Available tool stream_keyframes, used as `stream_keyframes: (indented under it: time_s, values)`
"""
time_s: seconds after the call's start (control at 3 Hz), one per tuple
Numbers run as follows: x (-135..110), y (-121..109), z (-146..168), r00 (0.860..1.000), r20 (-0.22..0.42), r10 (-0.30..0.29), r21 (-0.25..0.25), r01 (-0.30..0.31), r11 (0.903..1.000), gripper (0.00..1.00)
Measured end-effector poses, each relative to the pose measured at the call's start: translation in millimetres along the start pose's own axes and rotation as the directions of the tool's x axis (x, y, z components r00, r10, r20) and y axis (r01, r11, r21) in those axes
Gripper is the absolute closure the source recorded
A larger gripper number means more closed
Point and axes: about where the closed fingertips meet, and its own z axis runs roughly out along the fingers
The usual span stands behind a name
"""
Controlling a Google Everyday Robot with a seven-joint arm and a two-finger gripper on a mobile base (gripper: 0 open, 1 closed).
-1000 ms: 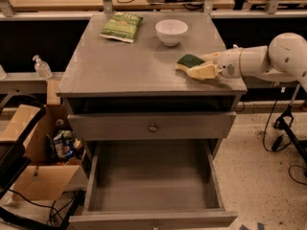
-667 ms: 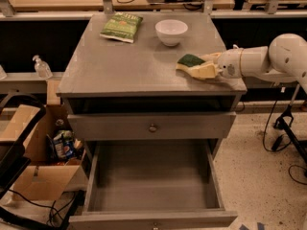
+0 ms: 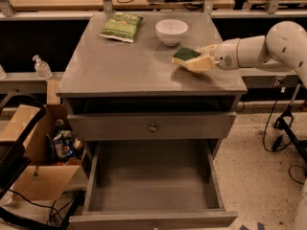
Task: Place sponge into middle drawer
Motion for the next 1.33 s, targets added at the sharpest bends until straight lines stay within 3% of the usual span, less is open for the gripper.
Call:
stream_keyframes:
  time_s: [0.33, 0.67, 1.0, 1.33]
  values:
    - [-39.0, 14.0, -22.8, 0.998, 0.015, -0.061, 0.008, 0.061, 0.9981, 1.00]
    - [-78.9, 38.8, -70.8, 0.987, 0.035, -0.160, 0.081, 0.156, 0.9844, 1.00]
    - [-98.6, 84.1, -118.5, 0.974, 0.055, -0.220, 0.176, 0.208, 0.9623, 1.00]
    - [-64.0, 112.0, -159.9, 0.980, 0.015, -0.196, 0.282, 0.184, 0.9417, 1.00]
